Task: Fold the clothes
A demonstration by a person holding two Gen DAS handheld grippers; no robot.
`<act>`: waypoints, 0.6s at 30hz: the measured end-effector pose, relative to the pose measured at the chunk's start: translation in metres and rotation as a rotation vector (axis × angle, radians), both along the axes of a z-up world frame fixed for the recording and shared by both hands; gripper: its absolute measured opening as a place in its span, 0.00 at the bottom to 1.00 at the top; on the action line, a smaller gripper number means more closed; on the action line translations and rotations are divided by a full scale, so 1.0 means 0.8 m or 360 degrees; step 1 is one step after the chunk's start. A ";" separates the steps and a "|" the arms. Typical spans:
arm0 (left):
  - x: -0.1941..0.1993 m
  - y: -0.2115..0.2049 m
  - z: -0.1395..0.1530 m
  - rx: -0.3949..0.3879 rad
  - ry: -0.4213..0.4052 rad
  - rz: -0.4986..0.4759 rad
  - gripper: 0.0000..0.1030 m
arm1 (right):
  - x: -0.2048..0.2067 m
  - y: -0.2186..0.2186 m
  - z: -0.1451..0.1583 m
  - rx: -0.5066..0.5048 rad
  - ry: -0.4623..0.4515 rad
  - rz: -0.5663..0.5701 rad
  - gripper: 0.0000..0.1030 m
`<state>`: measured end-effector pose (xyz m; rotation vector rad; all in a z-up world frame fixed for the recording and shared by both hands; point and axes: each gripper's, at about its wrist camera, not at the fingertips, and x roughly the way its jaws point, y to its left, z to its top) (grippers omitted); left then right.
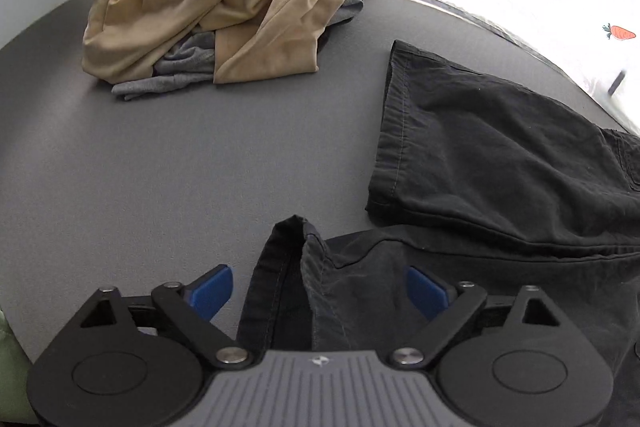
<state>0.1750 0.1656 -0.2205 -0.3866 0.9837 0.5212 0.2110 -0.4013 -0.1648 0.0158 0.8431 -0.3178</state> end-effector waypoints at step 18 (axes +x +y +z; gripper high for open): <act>0.094 0.075 0.055 0.0225 -0.0270 0.0066 0.06 | -0.013 0.036 0.007 -0.0011 0.0058 -0.0141 0.46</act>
